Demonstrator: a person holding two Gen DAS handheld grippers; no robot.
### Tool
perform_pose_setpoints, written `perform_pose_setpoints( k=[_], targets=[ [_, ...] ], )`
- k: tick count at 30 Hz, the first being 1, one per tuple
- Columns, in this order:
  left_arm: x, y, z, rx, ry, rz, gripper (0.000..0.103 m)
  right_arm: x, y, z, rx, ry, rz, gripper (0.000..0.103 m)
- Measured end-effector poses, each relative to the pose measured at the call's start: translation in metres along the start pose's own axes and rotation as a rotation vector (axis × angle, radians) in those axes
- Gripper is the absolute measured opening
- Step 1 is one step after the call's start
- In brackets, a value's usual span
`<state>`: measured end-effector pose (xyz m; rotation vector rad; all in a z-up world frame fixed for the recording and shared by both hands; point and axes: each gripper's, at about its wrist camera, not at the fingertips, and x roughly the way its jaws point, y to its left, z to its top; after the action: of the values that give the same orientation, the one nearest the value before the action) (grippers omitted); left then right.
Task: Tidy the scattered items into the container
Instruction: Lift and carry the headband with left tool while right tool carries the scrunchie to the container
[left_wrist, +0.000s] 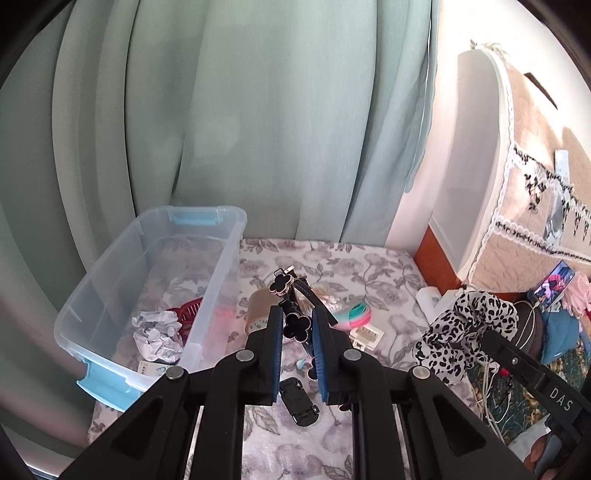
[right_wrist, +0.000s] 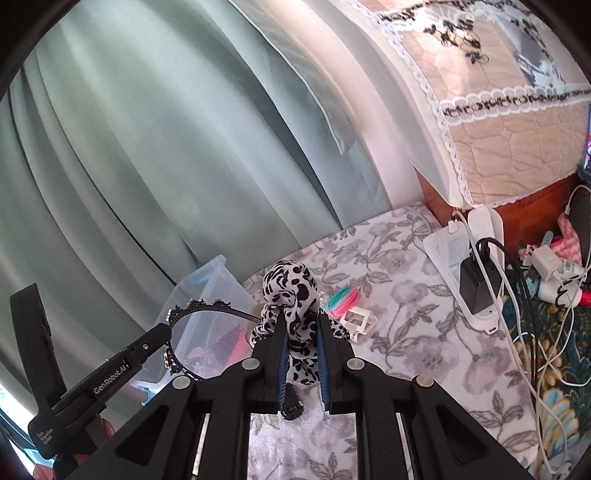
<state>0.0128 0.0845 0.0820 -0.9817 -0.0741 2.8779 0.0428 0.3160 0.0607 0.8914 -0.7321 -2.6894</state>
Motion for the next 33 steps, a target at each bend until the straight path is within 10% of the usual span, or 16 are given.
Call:
perform_pose_setpoints(
  k=[33],
  targets=[
    [-0.093, 0.14, 0.033, -0.286, -0.278, 0.066, 0.016, -0.021, 0.151, 0.011, -0.261, -0.066, 0.112, 0.015]
  ],
)
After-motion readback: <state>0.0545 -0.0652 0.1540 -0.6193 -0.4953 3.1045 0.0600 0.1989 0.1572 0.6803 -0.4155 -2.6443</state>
